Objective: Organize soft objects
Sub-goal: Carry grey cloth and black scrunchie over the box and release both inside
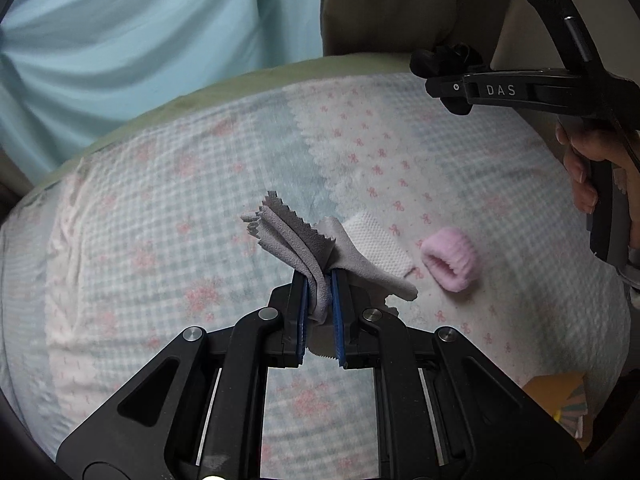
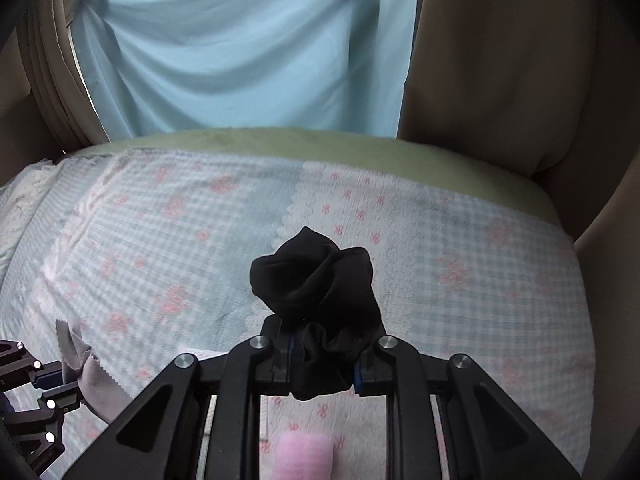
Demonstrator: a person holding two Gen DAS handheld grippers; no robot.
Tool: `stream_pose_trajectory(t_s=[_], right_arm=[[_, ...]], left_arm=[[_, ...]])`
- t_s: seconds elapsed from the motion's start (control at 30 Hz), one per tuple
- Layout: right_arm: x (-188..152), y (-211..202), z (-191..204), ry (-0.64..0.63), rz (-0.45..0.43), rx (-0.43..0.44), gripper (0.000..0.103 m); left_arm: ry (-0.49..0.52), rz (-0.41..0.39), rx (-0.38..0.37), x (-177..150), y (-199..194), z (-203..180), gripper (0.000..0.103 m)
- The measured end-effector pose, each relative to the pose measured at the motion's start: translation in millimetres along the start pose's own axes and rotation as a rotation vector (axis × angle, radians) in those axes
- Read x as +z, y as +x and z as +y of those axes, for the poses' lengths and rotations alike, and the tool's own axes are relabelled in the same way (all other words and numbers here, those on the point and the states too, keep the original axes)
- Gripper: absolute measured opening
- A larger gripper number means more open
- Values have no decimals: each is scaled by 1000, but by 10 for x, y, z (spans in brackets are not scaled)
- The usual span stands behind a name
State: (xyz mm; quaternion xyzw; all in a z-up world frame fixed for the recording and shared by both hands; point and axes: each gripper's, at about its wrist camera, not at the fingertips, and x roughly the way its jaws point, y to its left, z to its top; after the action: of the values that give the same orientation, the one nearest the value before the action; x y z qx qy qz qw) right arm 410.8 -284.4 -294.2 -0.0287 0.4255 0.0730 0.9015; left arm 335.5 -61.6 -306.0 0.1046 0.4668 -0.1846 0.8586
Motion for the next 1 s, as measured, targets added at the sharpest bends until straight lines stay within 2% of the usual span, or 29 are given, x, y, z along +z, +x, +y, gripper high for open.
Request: stream_pose_trajectory(t_s=[0.13, 0.27, 0.5, 0.77, 1.0], right_arm=[[24, -530, 11, 14, -33, 5, 18], [-12, -1128, 37, 30, -50, 17, 18], [-258, -2082, 167, 24, -72, 46, 18], [-837, -2938, 373, 30, -53, 55, 18], [-1493, -3299, 597, 74, -2, 33, 18]], left_arm=[[-31, -3, 10, 43, -455, -121, 9], [-63, -38, 13, 18, -955, -248, 9], [-86, -77, 32, -262, -1777, -539, 9], [-108, -72, 28, -758, -2341, -832, 9], [-140, -46, 16, -1241, -2597, -951, 9]])
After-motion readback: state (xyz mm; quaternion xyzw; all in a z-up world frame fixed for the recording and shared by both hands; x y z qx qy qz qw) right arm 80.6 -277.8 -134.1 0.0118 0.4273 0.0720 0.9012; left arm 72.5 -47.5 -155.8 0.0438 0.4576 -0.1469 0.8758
